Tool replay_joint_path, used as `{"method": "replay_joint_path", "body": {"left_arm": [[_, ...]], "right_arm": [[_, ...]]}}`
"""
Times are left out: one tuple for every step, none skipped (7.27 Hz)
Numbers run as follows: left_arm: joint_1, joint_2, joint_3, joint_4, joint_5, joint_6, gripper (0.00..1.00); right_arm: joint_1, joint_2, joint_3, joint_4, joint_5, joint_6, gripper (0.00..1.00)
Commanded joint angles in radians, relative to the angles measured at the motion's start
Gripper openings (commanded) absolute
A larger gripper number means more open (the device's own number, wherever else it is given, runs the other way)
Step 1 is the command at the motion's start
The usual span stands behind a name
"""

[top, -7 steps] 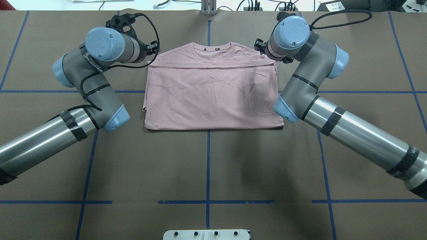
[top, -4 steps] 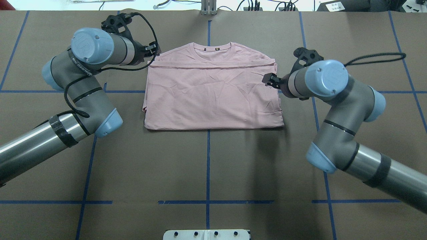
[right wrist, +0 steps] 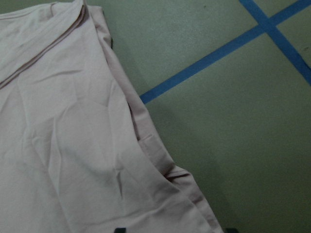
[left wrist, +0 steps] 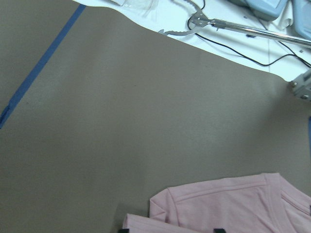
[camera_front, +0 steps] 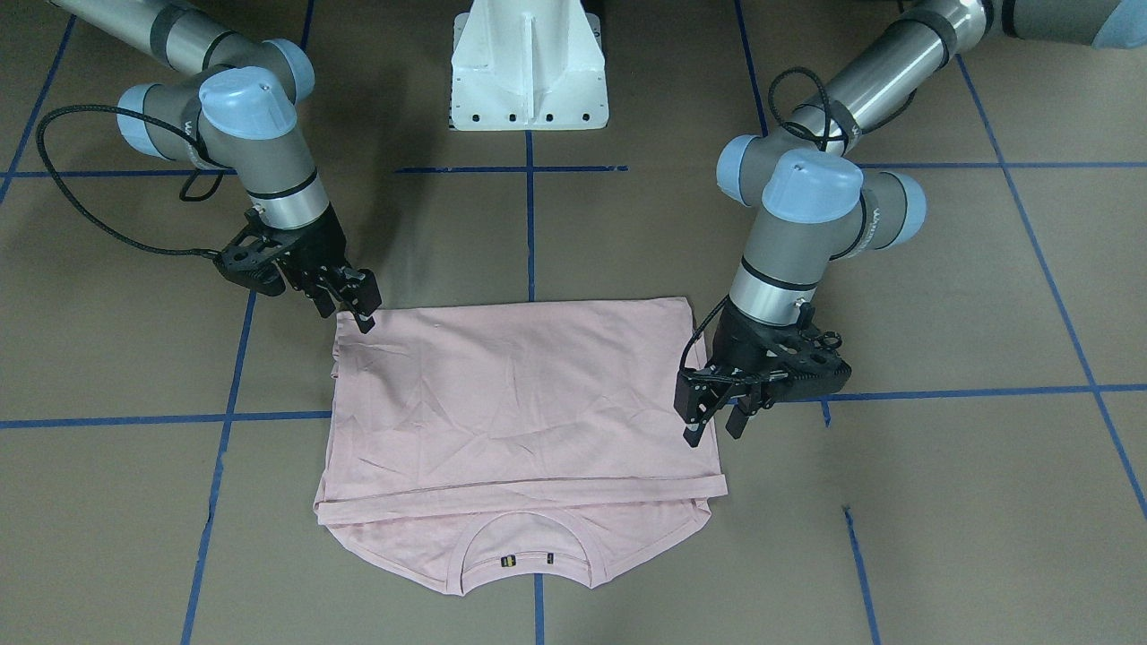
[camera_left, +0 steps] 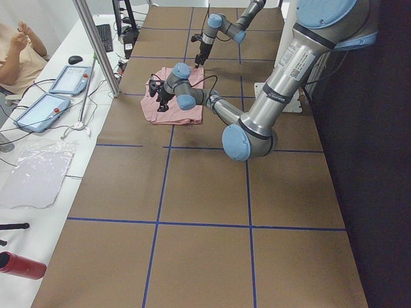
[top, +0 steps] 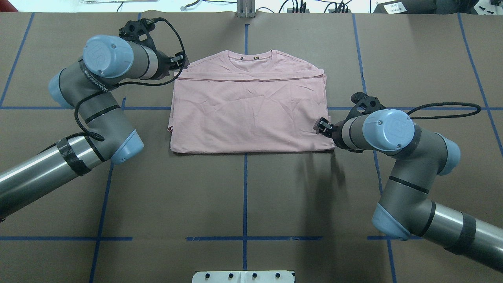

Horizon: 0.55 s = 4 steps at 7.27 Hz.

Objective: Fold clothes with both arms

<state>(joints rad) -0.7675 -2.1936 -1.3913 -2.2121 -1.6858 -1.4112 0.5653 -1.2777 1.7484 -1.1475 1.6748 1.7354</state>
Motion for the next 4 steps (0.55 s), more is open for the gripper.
{"method": "replay_joint_path", "body": {"left_arm": [[0.0,0.0,0.0,0.0,0.0,0.0,0.65],[0.0,0.0,0.0,0.0,0.0,0.0,0.65],[0.0,0.0,0.0,0.0,0.0,0.0,0.65],[0.0,0.0,-0.002,0.0,-0.002,0.0,0.65]], "right_arm": [[-0.004,-0.014,-0.006,-0.006,0.005,0.013,0.73],[-0.007,-0.015,-0.015,-0.006,0.005,0.013,0.7],[-0.011,-0.014,-0.02,-0.006,0.005,0.013,0.7],[-0.015,-0.012,-0.021,-0.006,0.006,0.013,0.64]]}}
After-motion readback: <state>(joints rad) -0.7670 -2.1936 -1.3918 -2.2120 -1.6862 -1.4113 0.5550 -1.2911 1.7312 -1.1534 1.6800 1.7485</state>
